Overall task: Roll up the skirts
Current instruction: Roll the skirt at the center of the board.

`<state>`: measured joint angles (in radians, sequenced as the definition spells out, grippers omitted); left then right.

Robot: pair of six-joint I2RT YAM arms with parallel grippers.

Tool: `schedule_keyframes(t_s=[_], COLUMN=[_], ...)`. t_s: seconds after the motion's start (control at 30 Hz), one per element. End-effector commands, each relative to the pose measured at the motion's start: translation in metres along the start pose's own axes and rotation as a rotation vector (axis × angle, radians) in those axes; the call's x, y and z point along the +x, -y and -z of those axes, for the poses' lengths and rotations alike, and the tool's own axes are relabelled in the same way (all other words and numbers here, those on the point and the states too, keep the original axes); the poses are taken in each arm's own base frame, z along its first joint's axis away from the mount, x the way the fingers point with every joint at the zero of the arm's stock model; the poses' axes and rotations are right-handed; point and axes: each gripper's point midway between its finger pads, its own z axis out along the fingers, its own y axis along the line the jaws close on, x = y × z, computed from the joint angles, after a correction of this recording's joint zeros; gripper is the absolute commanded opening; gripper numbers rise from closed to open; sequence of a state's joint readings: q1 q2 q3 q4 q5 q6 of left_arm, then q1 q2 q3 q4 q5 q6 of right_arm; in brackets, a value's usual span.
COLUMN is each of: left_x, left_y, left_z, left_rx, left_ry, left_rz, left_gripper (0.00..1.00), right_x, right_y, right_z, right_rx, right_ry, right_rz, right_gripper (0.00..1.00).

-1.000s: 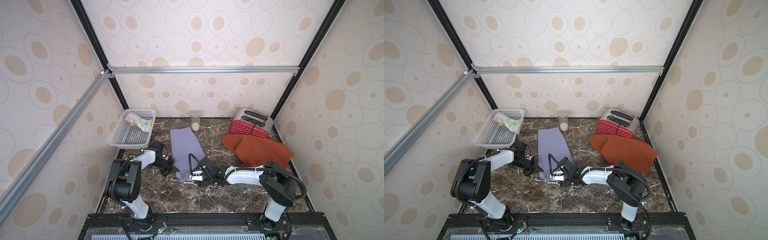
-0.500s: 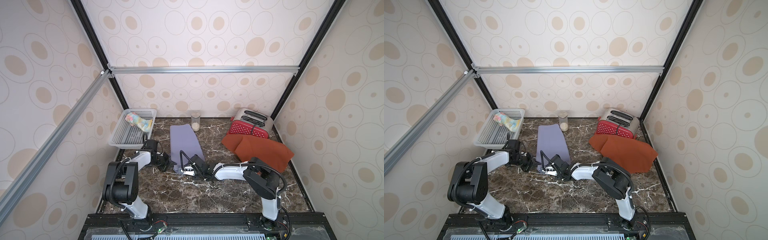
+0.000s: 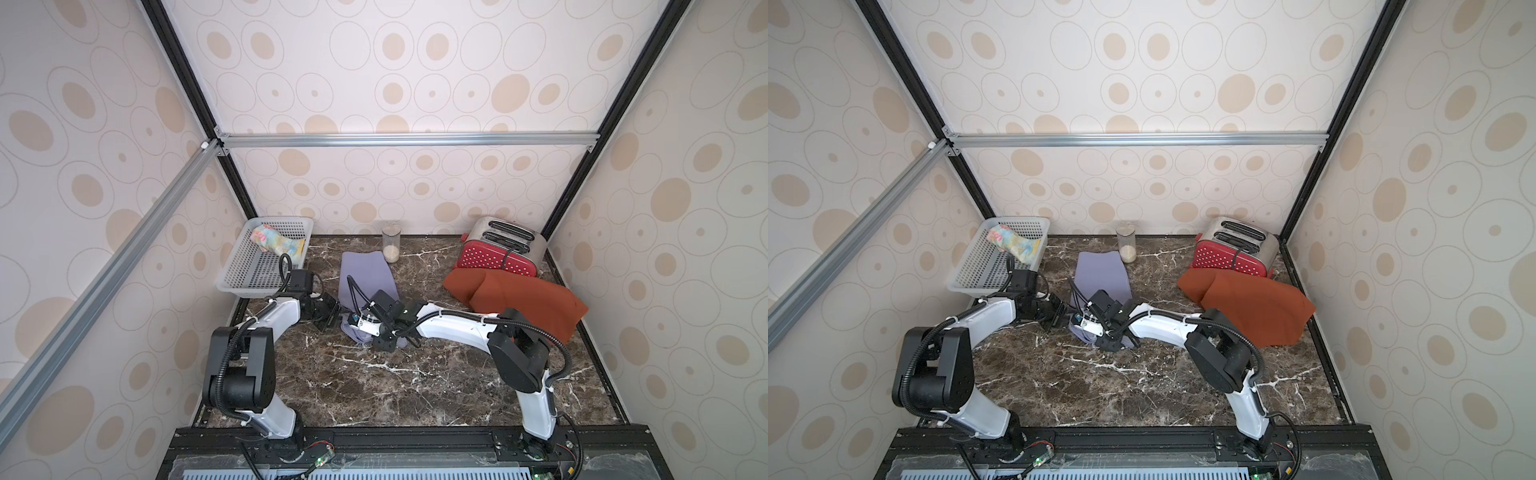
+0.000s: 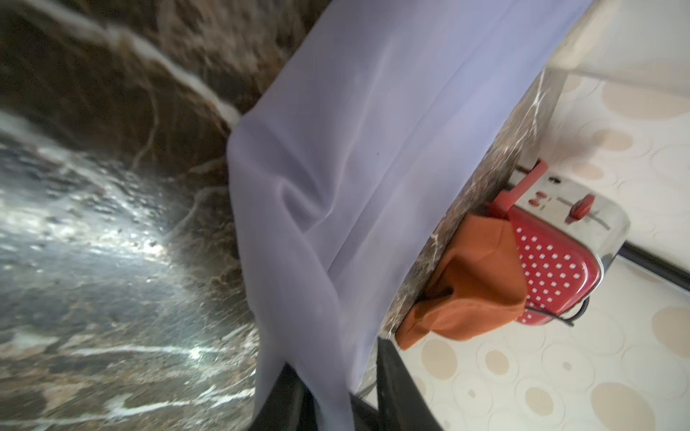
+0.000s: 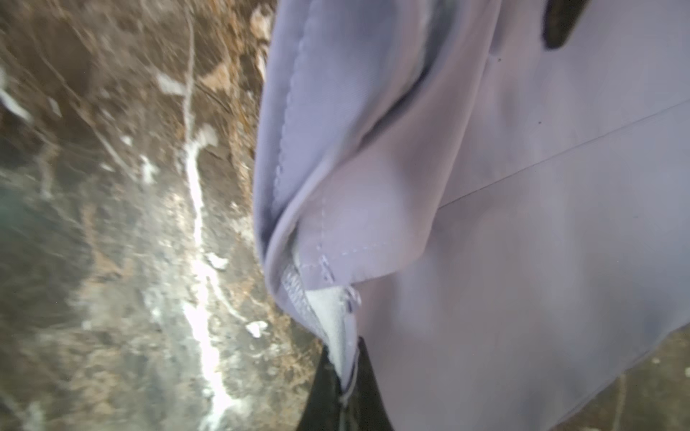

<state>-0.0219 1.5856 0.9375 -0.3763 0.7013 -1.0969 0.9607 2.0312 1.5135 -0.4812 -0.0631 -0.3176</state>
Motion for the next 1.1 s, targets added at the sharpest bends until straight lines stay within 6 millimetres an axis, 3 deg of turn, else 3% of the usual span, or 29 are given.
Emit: schedule_keyframes(t_s=[0.0, 0.13, 0.3, 0.43, 0.57, 0.7, 0.83, 1.0, 1.07], left_x=[-0.018, -0.03, -0.034, -0.02, 0.006, 0.041, 0.088, 0.141, 0.15], left_y=[0.02, 0.019, 0.002, -0.003, -0.002, 0.002, 0.022, 0.022, 0.012], left_z=[0.023, 0.05, 0.075, 0.091, 0.085, 0.078, 0.07, 0.037, 0.031], left_rx=[0.009, -0.084, -0.157, -0.21, -0.225, -0.234, -0.152, -0.122, -0.184], left_ry=[0.128, 0.258, 0.4, 0.497, 0.518, 0.571, 0.58, 0.225, 0.116], left_rz=[-0.039, -0.092, -0.166, -0.355, -0.551, -0.821, -1.156, -1.502, -1.641], left_gripper=[0.48, 0.79, 0.99, 0.99, 0.99, 0.98, 0.96, 0.95, 0.94], right_x=[0.014, -0.003, -0.019, -0.021, -0.019, -0.012, 0.001, 0.021, 0.027], right_y=[-0.028, -0.028, -0.025, -0.019, -0.011, -0.008, -0.005, -0.002, -0.005], right_z=[0.002, 0.012, 0.019, 0.018, 0.016, 0.016, 0.018, 0.022, 0.025], right_rx=[-0.171, -0.256, -0.364, -0.429, -0.477, -0.527, -0.582, -0.657, -0.692], right_ry=[-0.074, -0.051, -0.027, -0.05, -0.068, -0.11, -0.15, -0.186, -0.2], right_rz=[-0.21, -0.374, -0.498, -0.558, -0.629, -0.678, -0.713, -0.741, -0.726], right_gripper=[0.0, 0.0, 0.0, 0.0, 0.0, 0.0, 0.0, 0.0, 0.0])
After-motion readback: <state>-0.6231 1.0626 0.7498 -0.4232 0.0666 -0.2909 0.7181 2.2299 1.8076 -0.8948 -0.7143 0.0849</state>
